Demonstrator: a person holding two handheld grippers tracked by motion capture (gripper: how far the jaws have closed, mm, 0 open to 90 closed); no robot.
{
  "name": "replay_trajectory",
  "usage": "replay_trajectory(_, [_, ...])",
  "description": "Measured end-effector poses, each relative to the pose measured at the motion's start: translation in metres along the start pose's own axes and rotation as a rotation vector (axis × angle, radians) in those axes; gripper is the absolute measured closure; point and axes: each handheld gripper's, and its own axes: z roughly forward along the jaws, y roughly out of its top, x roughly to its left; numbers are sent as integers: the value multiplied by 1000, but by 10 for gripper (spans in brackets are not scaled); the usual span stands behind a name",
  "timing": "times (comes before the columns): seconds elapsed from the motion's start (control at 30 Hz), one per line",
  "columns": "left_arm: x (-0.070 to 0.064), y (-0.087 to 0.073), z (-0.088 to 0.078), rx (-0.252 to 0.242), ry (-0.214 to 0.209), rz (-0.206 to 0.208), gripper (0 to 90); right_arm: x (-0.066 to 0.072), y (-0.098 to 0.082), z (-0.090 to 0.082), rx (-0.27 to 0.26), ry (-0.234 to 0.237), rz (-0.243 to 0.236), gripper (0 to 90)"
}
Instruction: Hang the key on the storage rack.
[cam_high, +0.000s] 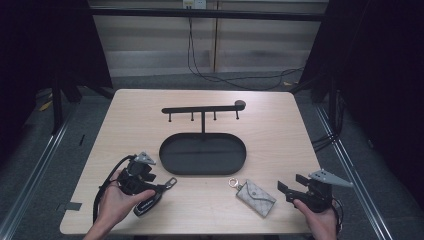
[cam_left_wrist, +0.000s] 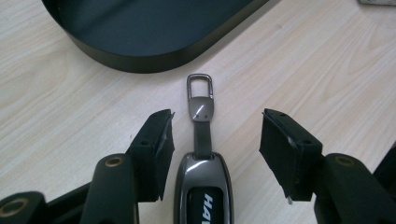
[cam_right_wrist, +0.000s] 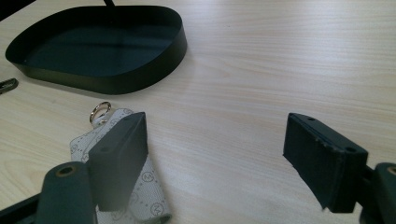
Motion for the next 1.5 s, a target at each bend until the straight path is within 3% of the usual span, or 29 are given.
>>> replay_trajectory(0.37, [7,8,20,93,-10,27,558,0,0,0,0,-5,0,221])
replay_trajectory(0.67, [8,20,30,139,-9,63,561,0,0,2,9,-2,-5,220])
replay_trajectory(0.77, [8,24,38,188,-14,61,561,1,0,2,8,-1,-5,221])
replay_trajectory(1.0, [9,30,44,237,-12,73,596,1,0,3,16,2,-11,221])
replay_trajectory(1.17, [8,33,51,280,-34,94,612,1,0,3,16,1,-11,221])
replay_trajectory(1.33, [9,35,58,303,-26,89,630,1,0,4,20,1,-12,220])
replay_trajectory(1.5, [6,37,62,336,-11,111,669,1,0,4,26,-3,-10,220])
